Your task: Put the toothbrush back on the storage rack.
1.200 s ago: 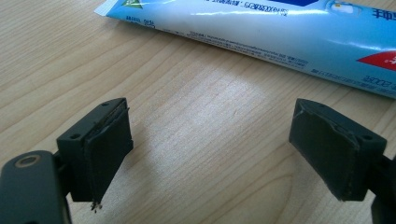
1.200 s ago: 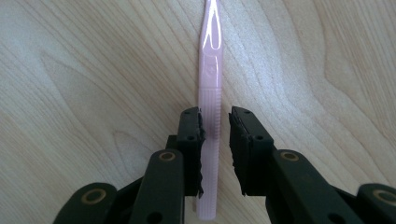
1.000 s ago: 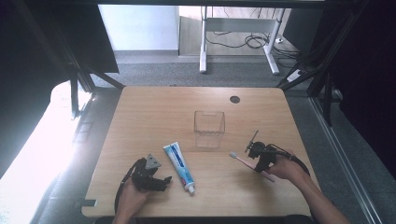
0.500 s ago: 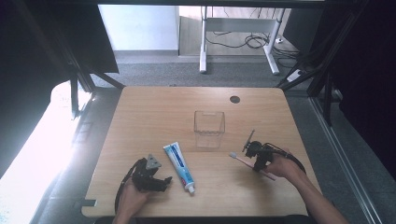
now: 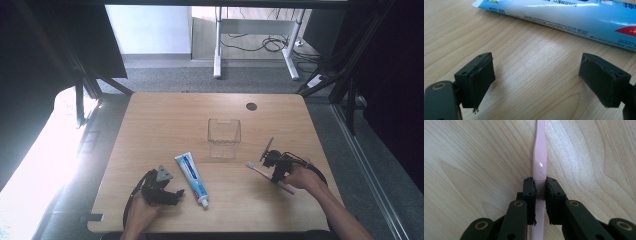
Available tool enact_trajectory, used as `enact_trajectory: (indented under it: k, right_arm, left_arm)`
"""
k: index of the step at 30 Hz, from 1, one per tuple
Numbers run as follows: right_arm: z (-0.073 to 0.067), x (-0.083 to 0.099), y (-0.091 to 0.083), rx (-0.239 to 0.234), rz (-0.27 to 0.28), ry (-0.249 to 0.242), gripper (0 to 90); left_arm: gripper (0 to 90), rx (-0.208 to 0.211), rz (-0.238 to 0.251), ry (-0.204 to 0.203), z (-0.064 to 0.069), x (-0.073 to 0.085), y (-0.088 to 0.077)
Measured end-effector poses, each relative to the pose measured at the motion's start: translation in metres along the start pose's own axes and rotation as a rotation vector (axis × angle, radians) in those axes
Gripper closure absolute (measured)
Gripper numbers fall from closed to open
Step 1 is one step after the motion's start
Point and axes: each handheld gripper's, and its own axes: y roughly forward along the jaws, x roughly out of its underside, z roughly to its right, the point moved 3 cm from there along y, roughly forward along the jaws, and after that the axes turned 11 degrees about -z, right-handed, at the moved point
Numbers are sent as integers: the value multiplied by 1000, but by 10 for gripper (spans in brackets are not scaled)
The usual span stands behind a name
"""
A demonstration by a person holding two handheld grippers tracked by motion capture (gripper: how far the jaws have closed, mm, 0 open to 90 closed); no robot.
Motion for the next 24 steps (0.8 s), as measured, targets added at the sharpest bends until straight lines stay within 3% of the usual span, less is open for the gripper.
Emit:
enact_trajectory:
  k: [12, 24]
  right_arm:
    - [1, 6, -10, -15, 46, 17, 800]
    - [1, 11, -23, -12, 145, 25, 798]
  left_arm:
    - [132, -1, 0, 1, 0, 0, 0]
    - [130, 6, 12, -2, 0, 0, -1]
